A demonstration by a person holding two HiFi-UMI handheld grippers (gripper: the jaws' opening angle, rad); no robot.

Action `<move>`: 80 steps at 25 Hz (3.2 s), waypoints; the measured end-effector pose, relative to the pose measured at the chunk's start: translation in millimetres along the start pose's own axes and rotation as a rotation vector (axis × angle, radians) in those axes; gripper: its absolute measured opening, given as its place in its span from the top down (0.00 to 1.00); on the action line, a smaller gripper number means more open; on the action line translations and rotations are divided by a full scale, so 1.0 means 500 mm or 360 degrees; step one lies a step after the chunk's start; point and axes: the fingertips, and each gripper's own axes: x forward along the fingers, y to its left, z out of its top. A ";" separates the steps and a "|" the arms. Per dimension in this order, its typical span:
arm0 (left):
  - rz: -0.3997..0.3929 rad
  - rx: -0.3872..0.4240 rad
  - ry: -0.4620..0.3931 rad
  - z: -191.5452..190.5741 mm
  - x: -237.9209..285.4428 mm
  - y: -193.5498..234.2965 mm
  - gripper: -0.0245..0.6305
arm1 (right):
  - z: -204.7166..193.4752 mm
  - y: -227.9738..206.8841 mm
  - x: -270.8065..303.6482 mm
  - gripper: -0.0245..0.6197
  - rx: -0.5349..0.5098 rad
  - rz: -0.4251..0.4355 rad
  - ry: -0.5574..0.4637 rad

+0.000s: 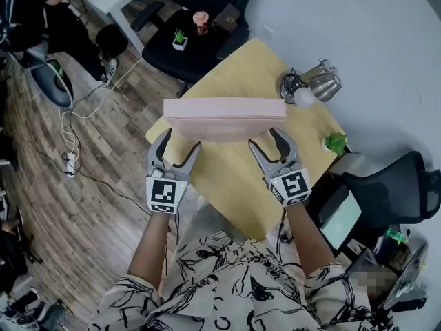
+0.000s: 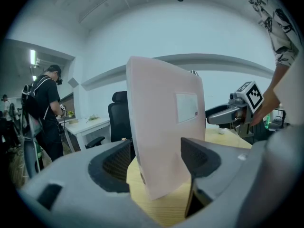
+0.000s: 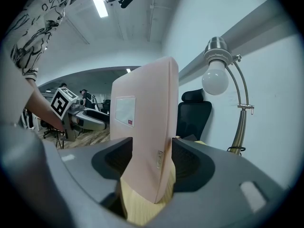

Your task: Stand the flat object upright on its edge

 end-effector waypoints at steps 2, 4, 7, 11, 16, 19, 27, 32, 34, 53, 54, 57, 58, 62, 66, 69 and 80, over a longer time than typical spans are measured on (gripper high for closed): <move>0.0008 -0.0005 -0.0003 0.001 0.002 0.004 0.45 | 0.000 -0.005 0.000 0.55 0.0007 -0.0012 -0.0003; 0.0015 -0.0015 -0.0003 0.001 0.000 0.007 0.45 | 0.002 -0.009 -0.003 0.55 0.0015 -0.0020 -0.0008; 0.0014 -0.0016 0.0000 0.000 -0.001 0.010 0.45 | 0.006 -0.014 -0.005 0.55 0.0016 -0.0022 -0.0019; 0.0017 -0.0029 0.0004 -0.002 -0.002 0.015 0.45 | 0.011 -0.016 -0.005 0.54 0.0016 -0.0021 -0.0027; 0.0031 -0.0028 -0.0019 0.008 -0.012 0.019 0.45 | 0.024 -0.017 -0.016 0.54 0.0011 -0.0040 -0.0051; 0.0044 -0.0037 -0.0034 0.018 -0.019 0.026 0.45 | 0.042 -0.021 -0.029 0.55 0.0030 -0.0046 -0.0084; 0.0088 -0.0068 -0.0113 0.057 -0.067 0.029 0.54 | 0.093 -0.053 -0.101 0.77 0.0059 -0.0197 -0.0133; 0.0104 -0.0160 -0.0117 0.081 -0.109 0.026 0.63 | 0.133 -0.063 -0.168 0.93 0.0058 -0.0264 -0.0195; 0.0113 -0.0176 -0.0128 0.098 -0.130 0.020 0.71 | 0.155 -0.066 -0.199 0.97 0.0053 -0.0292 -0.0231; 0.0219 -0.0186 -0.0360 0.292 -0.304 -0.010 0.96 | 0.308 -0.093 -0.470 0.97 0.0150 -0.0569 -0.0429; 0.0206 -0.0186 -0.0389 0.305 -0.314 -0.014 0.96 | 0.314 -0.094 -0.484 0.97 0.0151 -0.0584 -0.0441; 0.0184 -0.0161 -0.0452 0.334 -0.342 -0.023 0.96 | 0.331 -0.097 -0.524 0.97 0.0150 -0.0628 -0.0480; 0.0200 -0.0160 -0.0449 0.337 -0.349 -0.021 0.96 | 0.335 -0.099 -0.536 0.97 0.0148 -0.0645 -0.0495; 0.0286 -0.0197 -0.0470 0.349 -0.382 -0.001 0.96 | 0.346 -0.103 -0.580 0.97 0.0138 -0.0695 -0.0533; 0.0352 -0.0189 -0.0482 0.364 -0.404 0.012 0.96 | 0.351 -0.109 -0.609 0.97 0.0131 -0.0742 -0.0563; 0.0391 -0.0158 -0.0493 0.367 -0.419 0.013 0.96 | 0.354 -0.113 -0.627 0.97 0.0123 -0.0774 -0.0575; 0.0528 -0.0130 -0.0470 0.341 -0.453 0.034 0.96 | 0.352 -0.104 -0.665 0.97 -0.0023 -0.0844 -0.0549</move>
